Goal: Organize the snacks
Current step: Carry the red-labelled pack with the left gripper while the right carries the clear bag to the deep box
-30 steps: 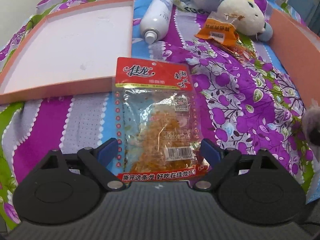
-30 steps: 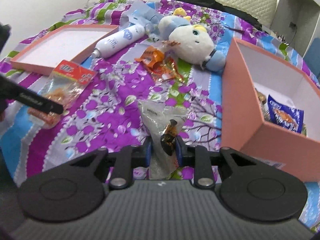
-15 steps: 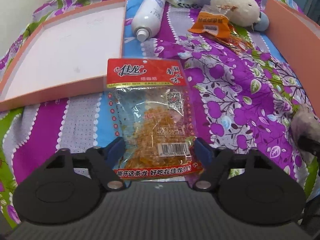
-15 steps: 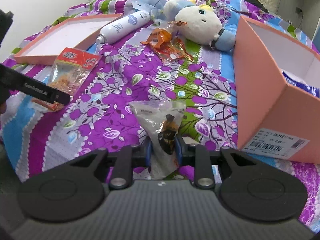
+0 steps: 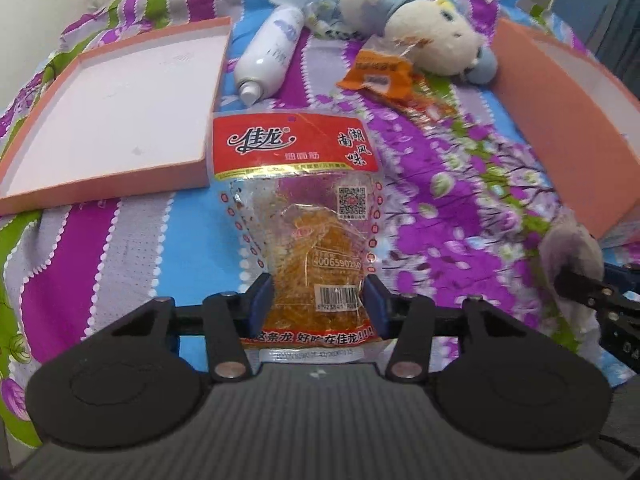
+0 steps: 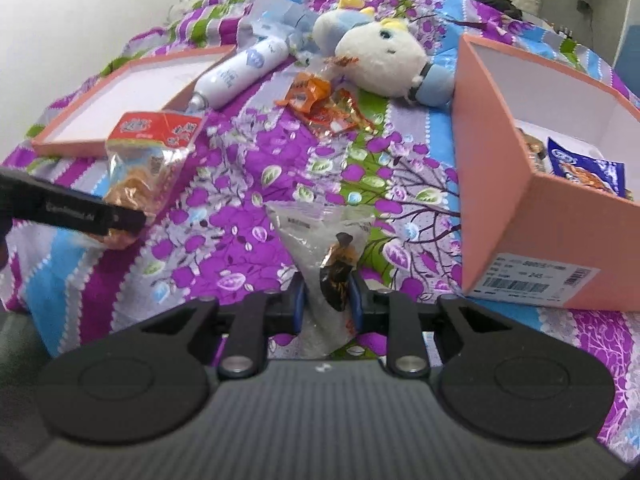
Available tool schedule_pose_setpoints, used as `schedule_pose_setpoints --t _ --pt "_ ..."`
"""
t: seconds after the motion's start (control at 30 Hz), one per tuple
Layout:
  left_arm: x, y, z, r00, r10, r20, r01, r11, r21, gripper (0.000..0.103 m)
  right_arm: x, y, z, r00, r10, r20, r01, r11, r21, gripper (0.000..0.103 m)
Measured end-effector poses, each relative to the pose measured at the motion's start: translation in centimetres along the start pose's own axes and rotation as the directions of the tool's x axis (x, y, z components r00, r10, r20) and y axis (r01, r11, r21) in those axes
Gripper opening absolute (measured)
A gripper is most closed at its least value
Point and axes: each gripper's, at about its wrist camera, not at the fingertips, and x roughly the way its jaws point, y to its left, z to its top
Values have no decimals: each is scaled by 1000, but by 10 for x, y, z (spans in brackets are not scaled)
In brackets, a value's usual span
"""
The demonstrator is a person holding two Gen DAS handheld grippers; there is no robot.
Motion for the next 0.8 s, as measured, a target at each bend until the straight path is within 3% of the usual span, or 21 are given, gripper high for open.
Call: schedule_pose_setpoints --t 0.47,0.8 --pt "-85 -40 27 989 -91 120 97 994 -44 55 -71 -8 34 989 -5 145 -7 997 79 26" --pt "-141 -72 72 953 -192 232 194 981 14 55 -114 -30 65 965 -37 261 7 993 116 26"
